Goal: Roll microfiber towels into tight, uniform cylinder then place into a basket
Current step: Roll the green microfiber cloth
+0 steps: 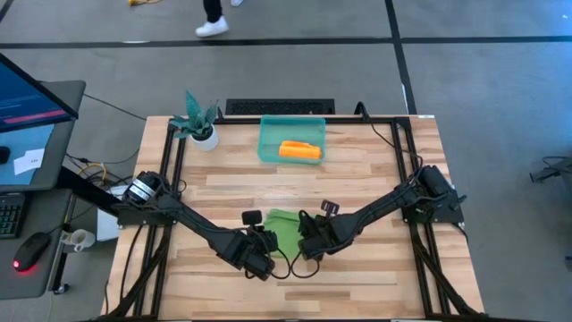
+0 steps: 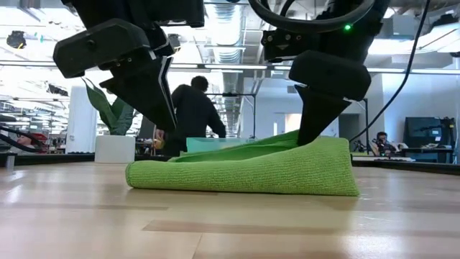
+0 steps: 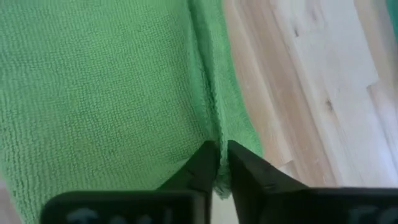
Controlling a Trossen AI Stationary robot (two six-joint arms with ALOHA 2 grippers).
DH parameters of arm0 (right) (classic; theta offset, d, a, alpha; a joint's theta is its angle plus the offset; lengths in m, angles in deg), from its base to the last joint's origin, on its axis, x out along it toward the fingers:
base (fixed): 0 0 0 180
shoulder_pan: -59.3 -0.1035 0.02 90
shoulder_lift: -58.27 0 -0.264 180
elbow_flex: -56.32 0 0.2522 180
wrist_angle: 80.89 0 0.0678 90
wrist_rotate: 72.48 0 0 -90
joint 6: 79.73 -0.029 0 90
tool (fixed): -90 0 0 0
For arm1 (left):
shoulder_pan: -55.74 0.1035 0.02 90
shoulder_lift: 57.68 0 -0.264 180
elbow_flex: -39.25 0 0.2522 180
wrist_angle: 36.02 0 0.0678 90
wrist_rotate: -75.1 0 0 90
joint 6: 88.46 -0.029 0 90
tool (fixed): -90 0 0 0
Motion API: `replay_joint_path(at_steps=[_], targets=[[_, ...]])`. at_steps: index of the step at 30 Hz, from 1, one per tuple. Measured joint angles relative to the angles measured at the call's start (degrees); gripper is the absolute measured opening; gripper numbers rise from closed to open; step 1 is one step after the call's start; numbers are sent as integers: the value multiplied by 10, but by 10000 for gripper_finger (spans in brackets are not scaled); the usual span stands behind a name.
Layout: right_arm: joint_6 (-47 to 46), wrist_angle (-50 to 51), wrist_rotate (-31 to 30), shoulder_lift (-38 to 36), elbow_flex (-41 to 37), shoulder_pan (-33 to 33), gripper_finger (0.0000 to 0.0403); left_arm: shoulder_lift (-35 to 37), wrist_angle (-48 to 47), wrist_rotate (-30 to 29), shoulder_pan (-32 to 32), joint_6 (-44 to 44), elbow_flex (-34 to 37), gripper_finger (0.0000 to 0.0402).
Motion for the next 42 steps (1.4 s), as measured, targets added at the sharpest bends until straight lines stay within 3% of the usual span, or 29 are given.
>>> replay_joint_path(at_steps=[9, 15, 20, 28, 35, 42], targets=[[-8, 8, 18, 0, 0, 2, 157, 0, 4, 0, 0, 0, 0, 82], [-35, 59, 17, 0, 1, 11, 175, 0, 26, 1, 0, -1, 0, 82], [-47, 126, 16, -5, 1, 1, 157, 0, 39, 1, -1, -22, 1, 81], [-94, 174, 8, -29, 1, -65, 109, 0, 152, 5, -13, -30, 68, 81], [-94, 78, -41, -29, -1, -127, 64, -1, 231, 42, -12, -34, 92, 81], [-44, -134, -114, -29, -67, -161, 9, -1, 240, 49, -13, -31, 92, 81]])
